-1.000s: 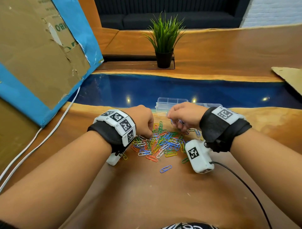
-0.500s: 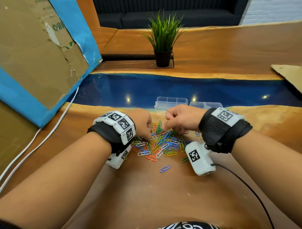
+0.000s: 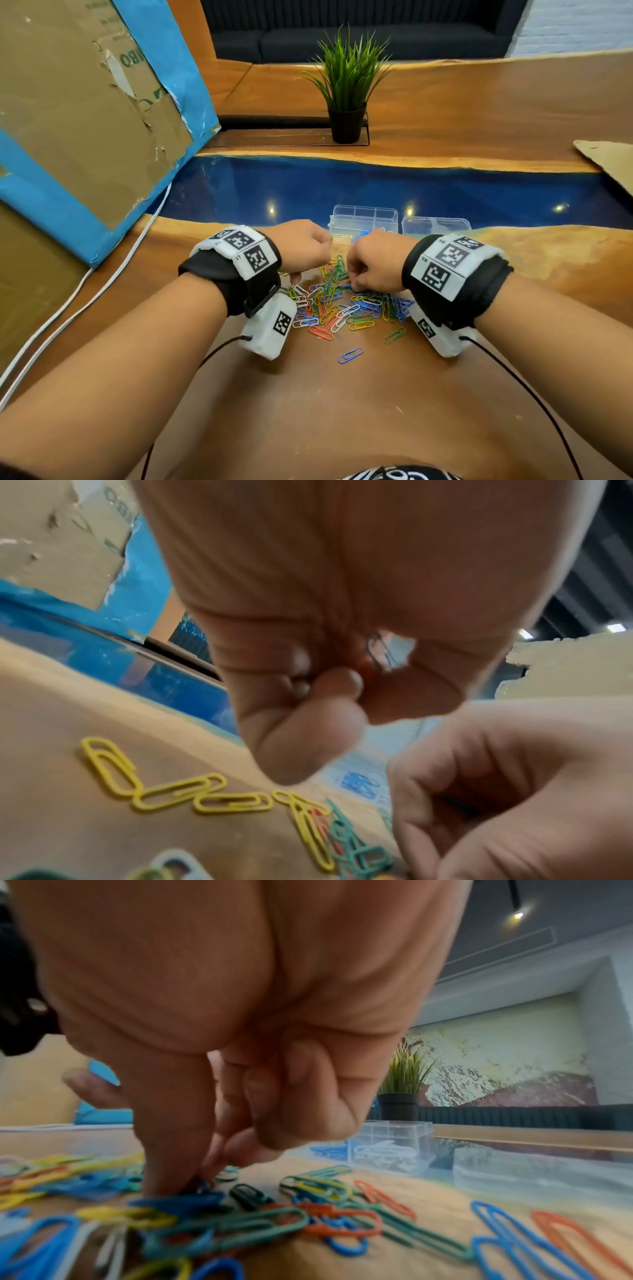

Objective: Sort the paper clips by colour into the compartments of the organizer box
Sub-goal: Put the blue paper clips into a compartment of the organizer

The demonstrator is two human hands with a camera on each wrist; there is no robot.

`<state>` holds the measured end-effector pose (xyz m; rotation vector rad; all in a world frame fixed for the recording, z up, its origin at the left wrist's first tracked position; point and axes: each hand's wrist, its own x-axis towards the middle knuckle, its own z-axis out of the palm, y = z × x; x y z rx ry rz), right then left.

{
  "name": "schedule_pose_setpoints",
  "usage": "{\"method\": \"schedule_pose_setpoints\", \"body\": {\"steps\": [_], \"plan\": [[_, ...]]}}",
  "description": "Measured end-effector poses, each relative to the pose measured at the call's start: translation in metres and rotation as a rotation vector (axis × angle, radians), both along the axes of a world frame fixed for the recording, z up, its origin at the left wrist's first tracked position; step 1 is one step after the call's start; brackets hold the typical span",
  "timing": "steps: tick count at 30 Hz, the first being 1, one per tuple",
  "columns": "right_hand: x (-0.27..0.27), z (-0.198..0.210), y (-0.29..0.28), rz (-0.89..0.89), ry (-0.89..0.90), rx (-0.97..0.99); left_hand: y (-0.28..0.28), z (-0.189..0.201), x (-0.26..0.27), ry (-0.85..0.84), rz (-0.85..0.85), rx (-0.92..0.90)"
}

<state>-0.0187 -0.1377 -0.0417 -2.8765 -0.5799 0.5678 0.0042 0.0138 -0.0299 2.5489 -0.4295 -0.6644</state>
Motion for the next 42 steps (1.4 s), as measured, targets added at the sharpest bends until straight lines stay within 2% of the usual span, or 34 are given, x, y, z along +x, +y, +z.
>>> {"method": "schedule_pose_setpoints", "body": {"steps": [4, 8, 13, 18, 23, 26, 29, 31, 35, 37, 39, 42], "plan": [[0.002, 0.001, -0.011, -0.094, 0.08, 0.169, 0.0, -0.004, 0.003, 0.09, 0.073, -0.113], [0.004, 0.001, -0.027, -0.252, 0.305, 0.486, -0.004, -0.007, 0.001, 0.115, 0.115, -0.118], [0.004, -0.001, -0.034, -0.445, 0.507, 0.737, -0.01, -0.012, 0.002, 0.102, 0.108, -0.06], [0.005, -0.003, -0.031, -0.614, 0.6, 0.989, -0.015, -0.01, 0.002, 0.08, 0.104, -0.065], [0.004, -0.001, -0.031, -0.664, 0.69, 1.216, -0.016, -0.011, 0.004, 0.106, 0.141, -0.211], [0.004, 0.001, -0.032, -0.711, 0.708, 1.27, -0.016, -0.011, 0.006, 0.113, 0.155, -0.279], [0.004, 0.001, -0.031, -0.746, 0.726, 1.217, -0.017, -0.012, 0.007, 0.148, 0.128, -0.324], [0.003, 0.0, -0.029, -0.725, 0.635, 1.069, -0.018, -0.011, 0.006, 0.193, 0.131, -0.376], [-0.002, 0.003, -0.023, -0.443, 0.225, 0.42, -0.019, -0.01, 0.005, 0.252, 0.176, -0.49], [-0.005, 0.002, -0.02, -0.322, 0.091, 0.19, -0.019, -0.01, 0.006, 0.295, 0.201, -0.55], [-0.005, 0.0, -0.016, -0.288, 0.052, 0.104, -0.019, -0.008, 0.005, 0.323, 0.218, -0.591], [-0.005, 0.001, -0.013, -0.277, 0.043, 0.086, -0.019, -0.005, 0.003, 0.358, 0.242, -0.618]]}}
